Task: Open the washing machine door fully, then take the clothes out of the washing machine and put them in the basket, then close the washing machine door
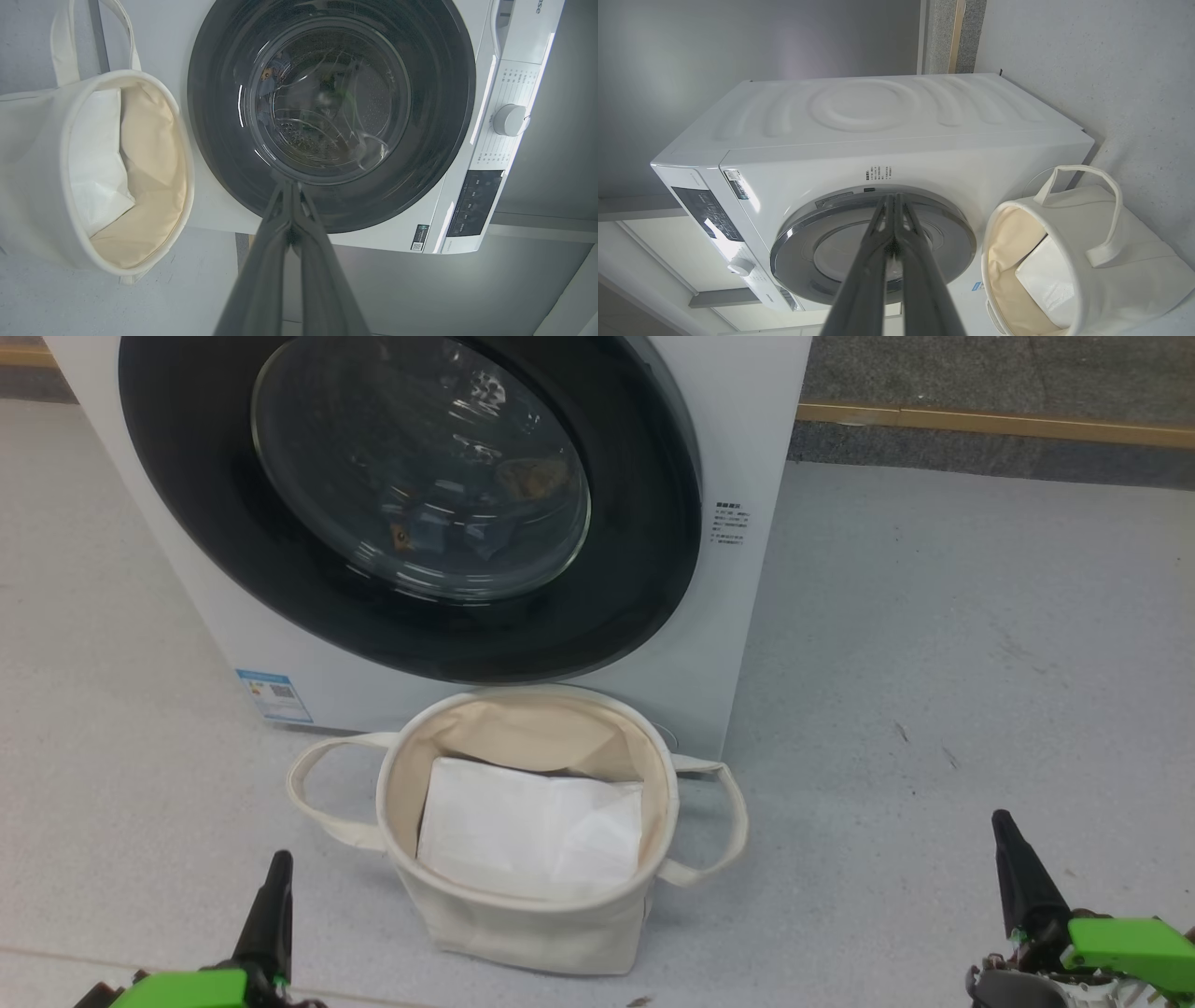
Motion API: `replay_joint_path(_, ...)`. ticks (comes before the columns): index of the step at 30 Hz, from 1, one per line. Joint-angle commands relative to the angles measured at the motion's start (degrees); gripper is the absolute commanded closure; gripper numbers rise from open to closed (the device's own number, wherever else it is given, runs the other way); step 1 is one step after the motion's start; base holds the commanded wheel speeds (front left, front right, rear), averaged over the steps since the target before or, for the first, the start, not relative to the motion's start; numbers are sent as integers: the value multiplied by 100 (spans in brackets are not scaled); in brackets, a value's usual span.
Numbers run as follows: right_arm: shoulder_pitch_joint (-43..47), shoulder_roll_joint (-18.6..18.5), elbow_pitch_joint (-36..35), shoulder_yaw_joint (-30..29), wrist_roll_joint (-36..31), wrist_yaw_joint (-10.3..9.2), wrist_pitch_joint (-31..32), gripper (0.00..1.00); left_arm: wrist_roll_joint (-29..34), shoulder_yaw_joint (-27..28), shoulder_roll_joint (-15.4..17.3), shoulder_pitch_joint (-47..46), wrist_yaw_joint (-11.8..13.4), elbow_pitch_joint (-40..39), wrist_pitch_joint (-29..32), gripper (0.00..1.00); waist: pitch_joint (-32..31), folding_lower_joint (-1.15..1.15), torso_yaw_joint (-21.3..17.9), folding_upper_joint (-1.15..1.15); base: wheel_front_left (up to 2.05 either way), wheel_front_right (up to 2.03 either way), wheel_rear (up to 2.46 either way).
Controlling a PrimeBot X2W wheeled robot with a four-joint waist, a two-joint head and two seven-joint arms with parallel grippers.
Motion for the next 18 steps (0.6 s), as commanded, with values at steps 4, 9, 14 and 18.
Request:
replay_joint_path(4, -282, -33, -177, 95, -33, 1, 31, 100, 66, 205, 36, -255, -42, -151, 45, 100, 0, 0, 0, 0, 0, 0, 0)
replay_joint_path(9, -282, -32, -177, 93, -35, 1, 33, 100, 70, 209, 32, -256, -42, -150, 49, 100, 0, 0, 0, 0, 0, 0, 0)
replay_joint_path(14, -282, -30, -177, 91, -36, 1, 35, 100, 74, 214, 29, -256, -42, -150, 53, 100, 0, 0, 0, 0, 0, 0, 0)
replay_joint_path(18, -282, -29, -177, 90, -37, 1, 36, 100, 76, 217, 27, -256, -42, -150, 55, 100, 0, 0, 0, 0, 0, 0, 0)
